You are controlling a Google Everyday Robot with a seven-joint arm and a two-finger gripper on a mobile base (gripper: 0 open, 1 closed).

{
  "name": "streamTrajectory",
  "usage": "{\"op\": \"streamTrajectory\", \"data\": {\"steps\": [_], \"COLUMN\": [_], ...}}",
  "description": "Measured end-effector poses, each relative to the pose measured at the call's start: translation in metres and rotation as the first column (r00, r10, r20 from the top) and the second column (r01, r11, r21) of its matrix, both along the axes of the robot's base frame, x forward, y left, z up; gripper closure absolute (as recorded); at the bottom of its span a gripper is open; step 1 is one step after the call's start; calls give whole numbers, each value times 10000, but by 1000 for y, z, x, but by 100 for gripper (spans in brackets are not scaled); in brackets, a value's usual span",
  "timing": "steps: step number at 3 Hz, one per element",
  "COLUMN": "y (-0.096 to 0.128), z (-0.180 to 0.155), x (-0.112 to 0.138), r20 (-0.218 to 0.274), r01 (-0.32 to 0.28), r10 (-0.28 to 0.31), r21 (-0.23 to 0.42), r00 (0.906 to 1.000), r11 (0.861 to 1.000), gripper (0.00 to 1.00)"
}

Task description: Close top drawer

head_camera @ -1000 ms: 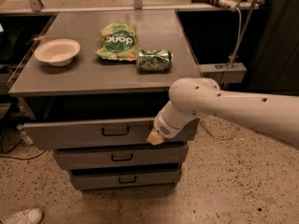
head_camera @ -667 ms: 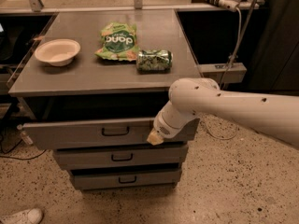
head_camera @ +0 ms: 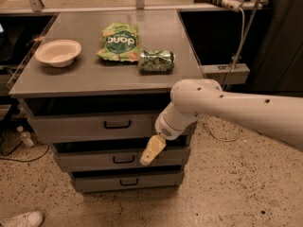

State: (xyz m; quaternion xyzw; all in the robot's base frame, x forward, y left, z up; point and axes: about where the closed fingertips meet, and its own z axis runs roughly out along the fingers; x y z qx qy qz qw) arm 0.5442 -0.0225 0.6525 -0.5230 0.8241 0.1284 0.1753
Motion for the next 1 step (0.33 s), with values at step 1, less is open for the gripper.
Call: {"op": "streamTrajectory", "data": {"steps": [1], "y": [0], "z": [0], "x": [0], "r20": [0], "r01": [0], "r10": [0], "r21": [0], "r00": [10000], "r11": [10000], "gripper": [0]}}
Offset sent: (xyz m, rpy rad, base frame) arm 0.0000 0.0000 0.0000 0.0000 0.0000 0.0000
